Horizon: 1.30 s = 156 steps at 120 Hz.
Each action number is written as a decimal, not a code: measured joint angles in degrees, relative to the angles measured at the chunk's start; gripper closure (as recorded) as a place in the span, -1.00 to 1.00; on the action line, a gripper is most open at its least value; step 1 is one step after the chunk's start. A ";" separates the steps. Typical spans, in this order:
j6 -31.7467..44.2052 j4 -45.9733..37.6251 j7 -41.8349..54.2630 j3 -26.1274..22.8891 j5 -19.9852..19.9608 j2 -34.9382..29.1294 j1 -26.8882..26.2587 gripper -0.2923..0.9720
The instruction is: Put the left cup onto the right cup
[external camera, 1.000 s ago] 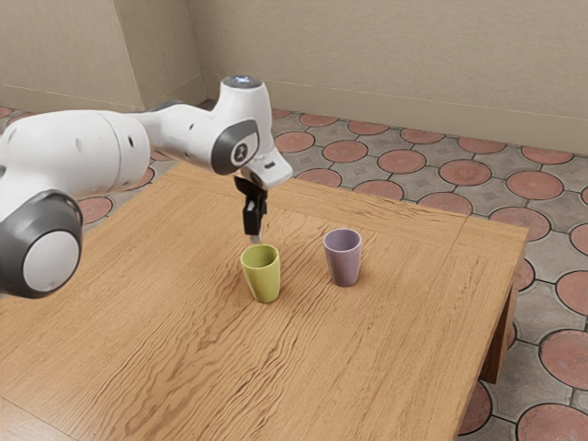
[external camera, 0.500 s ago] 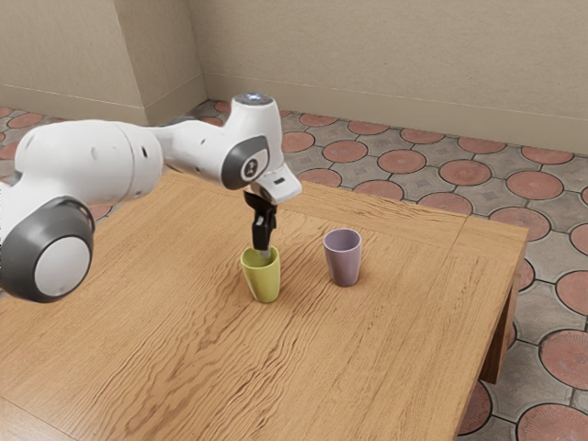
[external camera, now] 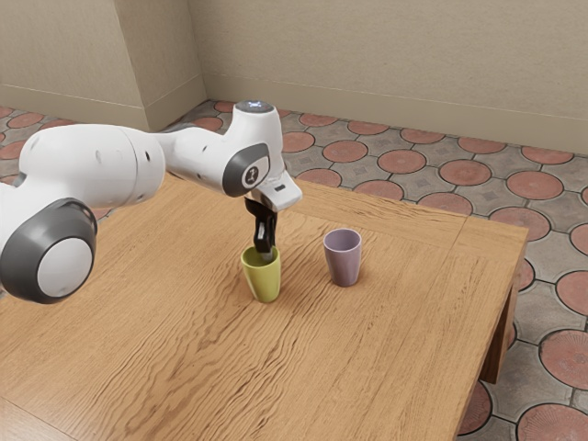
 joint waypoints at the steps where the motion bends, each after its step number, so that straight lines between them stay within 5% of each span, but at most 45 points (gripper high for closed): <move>1: 0.00 -0.01 -0.02 0.00 0.00 -0.03 -0.02 0.38; 55: 0.19 -2.41 -1.57 0.00 -1.73 -1.87 -0.72 0.68; 112: -0.31 -8.81 -3.71 0.00 -1.36 -10.93 -0.68 0.70; 156: -3.09 -2.84 -4.75 -0.07 -1.71 -11.59 -0.78 0.70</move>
